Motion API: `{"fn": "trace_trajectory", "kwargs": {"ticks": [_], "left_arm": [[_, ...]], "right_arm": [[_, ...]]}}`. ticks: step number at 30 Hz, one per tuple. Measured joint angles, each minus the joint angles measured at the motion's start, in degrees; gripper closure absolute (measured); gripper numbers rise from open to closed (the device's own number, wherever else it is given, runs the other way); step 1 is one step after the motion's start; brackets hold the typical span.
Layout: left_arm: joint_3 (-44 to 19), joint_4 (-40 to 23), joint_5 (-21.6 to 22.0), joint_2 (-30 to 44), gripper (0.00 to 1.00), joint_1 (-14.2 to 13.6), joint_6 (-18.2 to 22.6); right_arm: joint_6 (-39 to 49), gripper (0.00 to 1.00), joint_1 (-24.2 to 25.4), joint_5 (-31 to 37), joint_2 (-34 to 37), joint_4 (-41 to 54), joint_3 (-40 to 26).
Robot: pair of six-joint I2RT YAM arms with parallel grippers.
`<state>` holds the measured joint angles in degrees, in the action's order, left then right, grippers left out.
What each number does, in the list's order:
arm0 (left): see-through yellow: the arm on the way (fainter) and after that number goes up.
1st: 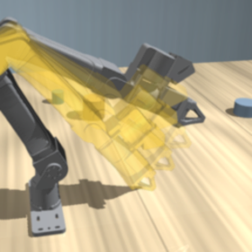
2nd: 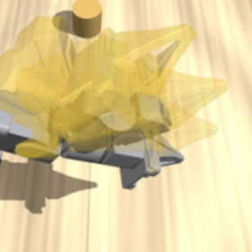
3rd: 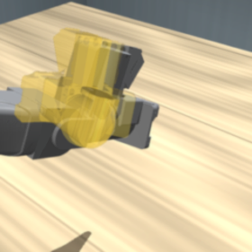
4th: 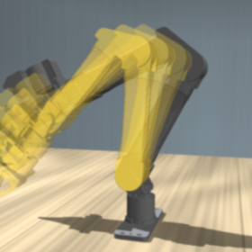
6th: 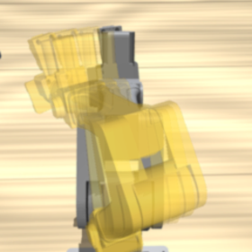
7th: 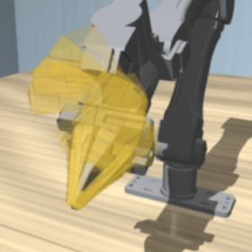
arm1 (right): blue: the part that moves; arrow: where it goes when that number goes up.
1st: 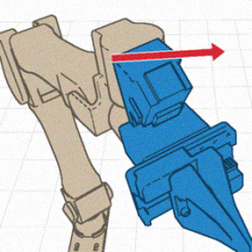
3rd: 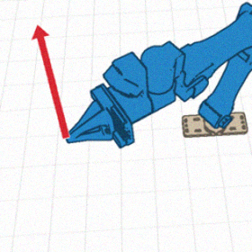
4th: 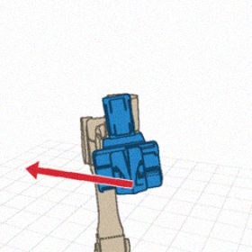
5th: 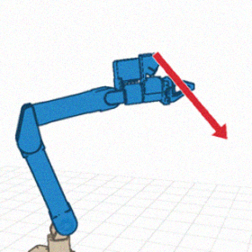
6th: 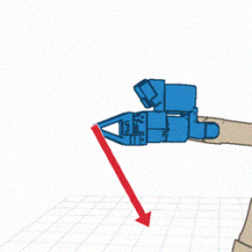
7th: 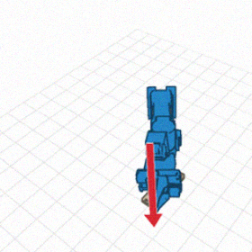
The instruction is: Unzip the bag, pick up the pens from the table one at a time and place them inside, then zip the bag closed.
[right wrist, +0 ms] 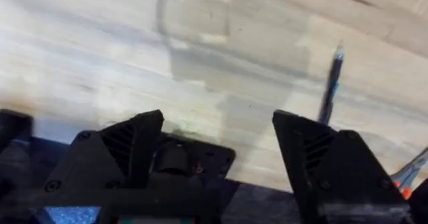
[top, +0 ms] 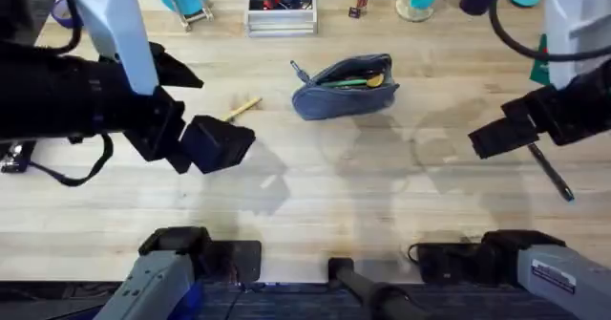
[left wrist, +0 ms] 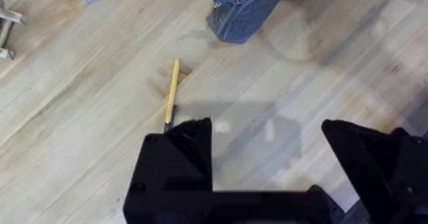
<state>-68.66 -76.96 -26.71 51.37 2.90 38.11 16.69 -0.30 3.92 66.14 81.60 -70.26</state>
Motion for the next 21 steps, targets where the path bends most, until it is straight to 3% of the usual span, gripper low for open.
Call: {"fn": "trace_trajectory", "kwargs": {"ticks": [13, 21], "left_arm": [[-0.01, -0.01, 0.00, 0.00, 0.007, 0.00, 0.00], [-0.01, -0.01, 0.01, 0.00, 0.008, 0.00, 0.00]], "right_arm": [[18.01, 0.003, 12.03, 0.83, -4.11, -7.69, 9.93], [22.20, 0.003, 20.32, 0.79, -5.43, -11.73, 15.06]]}}
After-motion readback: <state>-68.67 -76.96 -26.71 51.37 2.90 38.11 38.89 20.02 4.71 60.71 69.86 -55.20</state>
